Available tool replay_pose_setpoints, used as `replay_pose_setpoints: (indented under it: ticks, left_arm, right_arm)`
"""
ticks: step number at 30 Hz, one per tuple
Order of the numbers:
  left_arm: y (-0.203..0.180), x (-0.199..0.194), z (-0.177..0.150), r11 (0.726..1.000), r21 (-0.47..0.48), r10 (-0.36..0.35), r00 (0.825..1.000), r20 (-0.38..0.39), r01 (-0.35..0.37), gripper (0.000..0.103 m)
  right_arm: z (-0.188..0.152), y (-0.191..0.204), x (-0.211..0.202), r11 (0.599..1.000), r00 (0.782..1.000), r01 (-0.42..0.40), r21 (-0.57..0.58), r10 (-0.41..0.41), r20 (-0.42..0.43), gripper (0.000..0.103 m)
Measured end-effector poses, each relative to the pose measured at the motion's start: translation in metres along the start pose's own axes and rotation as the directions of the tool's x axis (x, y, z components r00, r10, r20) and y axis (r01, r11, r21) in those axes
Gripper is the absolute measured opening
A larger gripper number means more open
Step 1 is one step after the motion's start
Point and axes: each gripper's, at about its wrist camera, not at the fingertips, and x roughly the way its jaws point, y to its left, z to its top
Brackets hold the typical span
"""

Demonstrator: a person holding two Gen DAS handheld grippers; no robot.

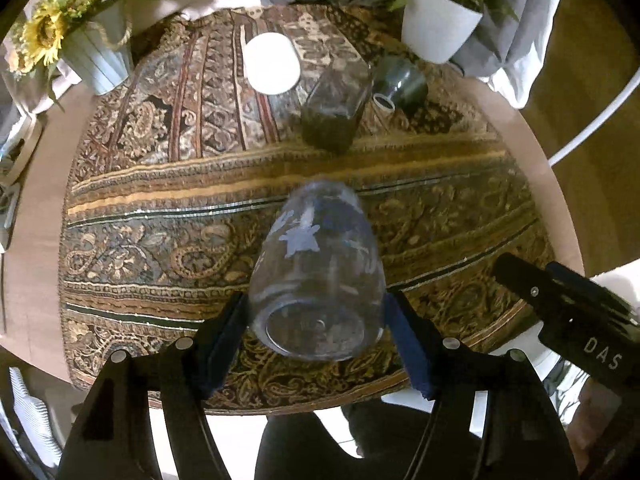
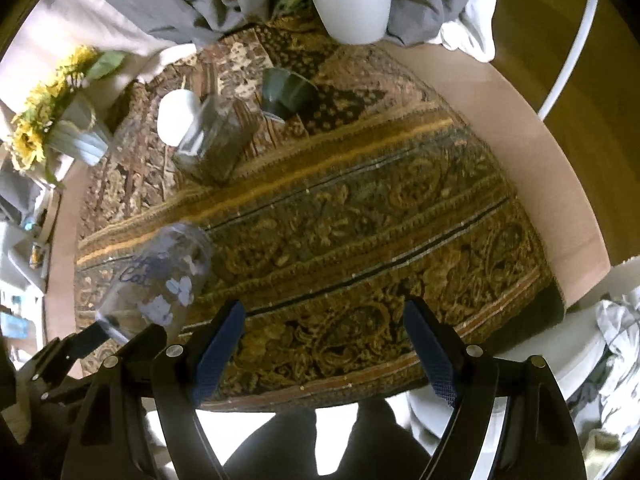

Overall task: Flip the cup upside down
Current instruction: 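Lower the inverted jar onto the cloth with the right gripper, then open the right gripper and withdraw it from the jar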

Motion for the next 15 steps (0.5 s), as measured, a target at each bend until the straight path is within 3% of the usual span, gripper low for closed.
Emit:
replay_pose_setpoints:
  ticks: [15]
  left_arm:
    - [-0.006,-0.004,0.038,0.999,-0.035,0.024,0.995,0.102,-0.021,0.070]
  right_arm:
    - [0.024,-0.005,-0.008,1.000,0.999,-0.009,-0.018,0.010,0.046,0.082]
